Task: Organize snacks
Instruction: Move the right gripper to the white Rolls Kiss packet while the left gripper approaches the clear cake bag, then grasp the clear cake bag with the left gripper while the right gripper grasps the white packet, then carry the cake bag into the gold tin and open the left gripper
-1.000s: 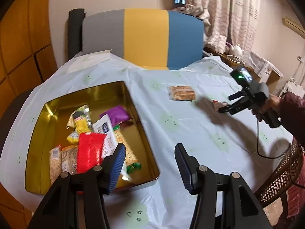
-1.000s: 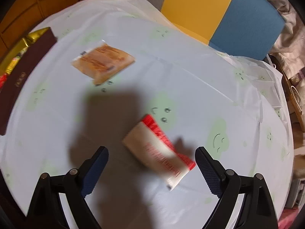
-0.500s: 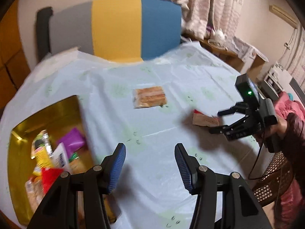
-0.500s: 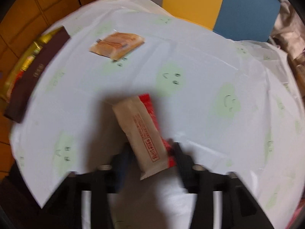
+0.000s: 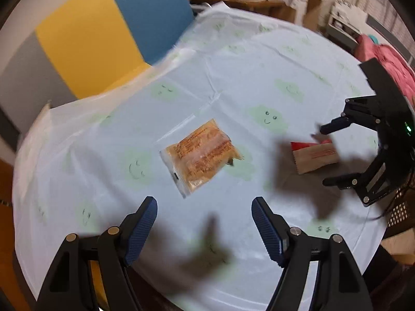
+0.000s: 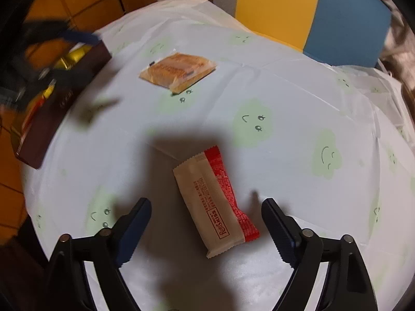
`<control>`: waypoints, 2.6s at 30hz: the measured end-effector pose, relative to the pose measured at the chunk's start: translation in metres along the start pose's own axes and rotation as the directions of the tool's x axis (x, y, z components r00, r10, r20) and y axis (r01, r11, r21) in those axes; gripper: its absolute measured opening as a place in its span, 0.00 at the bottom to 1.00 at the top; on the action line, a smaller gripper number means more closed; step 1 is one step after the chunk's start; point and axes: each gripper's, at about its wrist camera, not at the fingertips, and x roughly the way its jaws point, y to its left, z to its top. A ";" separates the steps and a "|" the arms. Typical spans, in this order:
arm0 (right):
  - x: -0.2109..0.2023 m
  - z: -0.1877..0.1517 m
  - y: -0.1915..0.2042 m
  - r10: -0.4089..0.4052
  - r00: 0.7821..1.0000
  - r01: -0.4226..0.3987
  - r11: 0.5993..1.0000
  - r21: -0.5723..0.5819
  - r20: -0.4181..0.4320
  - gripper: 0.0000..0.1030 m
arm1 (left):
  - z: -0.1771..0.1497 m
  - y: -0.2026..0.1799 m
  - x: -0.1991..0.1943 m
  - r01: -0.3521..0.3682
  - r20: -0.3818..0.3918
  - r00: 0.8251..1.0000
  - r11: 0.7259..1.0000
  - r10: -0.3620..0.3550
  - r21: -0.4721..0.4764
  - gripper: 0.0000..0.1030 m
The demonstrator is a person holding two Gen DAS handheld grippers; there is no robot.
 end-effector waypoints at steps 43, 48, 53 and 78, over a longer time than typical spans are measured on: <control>0.010 0.009 -0.011 0.008 0.999 -0.009 1.000 -0.010 -0.036 0.60 | -0.063 -0.048 0.027 -0.047 -0.087 0.996 0.935 0.018 -0.351 0.63; 0.007 0.007 -0.012 0.007 1.000 -0.007 1.000 0.002 -0.020 0.41 | -0.107 -0.085 0.006 -0.094 -0.027 0.995 0.913 0.091 -0.396 0.63; 0.003 0.007 -0.008 -0.013 1.000 0.013 0.999 0.034 -0.014 0.42 | -0.128 -0.091 -0.001 -0.091 0.028 0.993 0.900 0.114 -0.425 0.63; -0.020 -0.059 0.088 -0.241 0.970 0.211 0.900 0.383 0.033 0.38 | -0.148 -0.112 -0.007 -0.112 0.112 0.977 0.882 0.182 -0.457 0.62</control>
